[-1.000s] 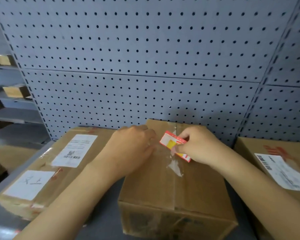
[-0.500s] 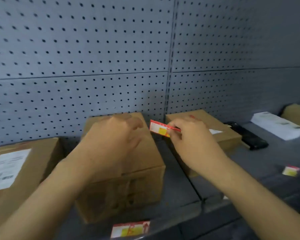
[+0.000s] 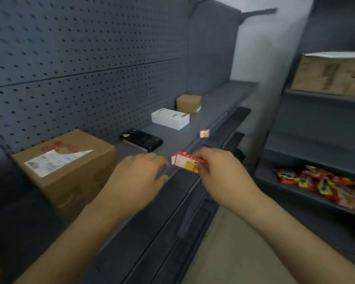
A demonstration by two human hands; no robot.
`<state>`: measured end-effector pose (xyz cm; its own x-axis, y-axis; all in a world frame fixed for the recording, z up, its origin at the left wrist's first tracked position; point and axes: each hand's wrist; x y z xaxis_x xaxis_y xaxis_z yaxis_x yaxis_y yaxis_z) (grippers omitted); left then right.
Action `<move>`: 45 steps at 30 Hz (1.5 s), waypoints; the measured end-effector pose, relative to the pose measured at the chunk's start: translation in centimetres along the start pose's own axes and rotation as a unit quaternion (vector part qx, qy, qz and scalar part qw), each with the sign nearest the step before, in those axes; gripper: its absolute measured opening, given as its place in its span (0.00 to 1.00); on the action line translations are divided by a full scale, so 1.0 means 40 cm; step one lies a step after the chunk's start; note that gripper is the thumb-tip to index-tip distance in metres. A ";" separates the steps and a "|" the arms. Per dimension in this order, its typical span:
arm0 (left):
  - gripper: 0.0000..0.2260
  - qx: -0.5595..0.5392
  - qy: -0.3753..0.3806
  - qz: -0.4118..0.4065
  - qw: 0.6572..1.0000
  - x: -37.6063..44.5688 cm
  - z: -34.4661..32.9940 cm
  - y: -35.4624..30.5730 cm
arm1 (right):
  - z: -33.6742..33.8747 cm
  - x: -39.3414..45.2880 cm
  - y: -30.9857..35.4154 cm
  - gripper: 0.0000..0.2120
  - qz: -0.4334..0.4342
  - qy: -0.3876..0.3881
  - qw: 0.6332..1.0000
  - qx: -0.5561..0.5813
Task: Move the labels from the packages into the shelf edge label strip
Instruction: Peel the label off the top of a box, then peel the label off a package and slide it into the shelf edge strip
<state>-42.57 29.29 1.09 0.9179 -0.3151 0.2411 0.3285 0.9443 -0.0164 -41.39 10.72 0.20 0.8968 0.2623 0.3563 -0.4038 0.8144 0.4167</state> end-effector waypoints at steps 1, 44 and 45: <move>0.14 -0.009 0.000 -0.016 1.000 0.041 -0.025 -0.040 | 0.020 -0.005 -0.059 0.08 -0.015 0.002 1.000 -0.006; 0.15 0.017 0.081 0.183 0.980 1.264 -0.585 -0.389 | 0.011 0.887 -1.276 0.06 0.147 0.203 0.968 0.007; 0.16 0.023 0.081 0.199 0.976 1.274 -0.592 -0.387 | 0.000 0.914 -1.285 0.06 0.164 0.213 0.963 0.009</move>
<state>4.40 -3.64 -9.34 0.9952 0.0700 0.0680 -0.0679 0.9971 -0.0329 12.13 -21.55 -8.19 0.7120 0.6954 0.0974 -0.6776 0.6439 0.3553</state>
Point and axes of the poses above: each hand's wrist, its own x-axis towards the middle knuckle, its own z-axis out of the back of the hand, y = z × x, and after that the axes turned 2 degrees about y, right-handed
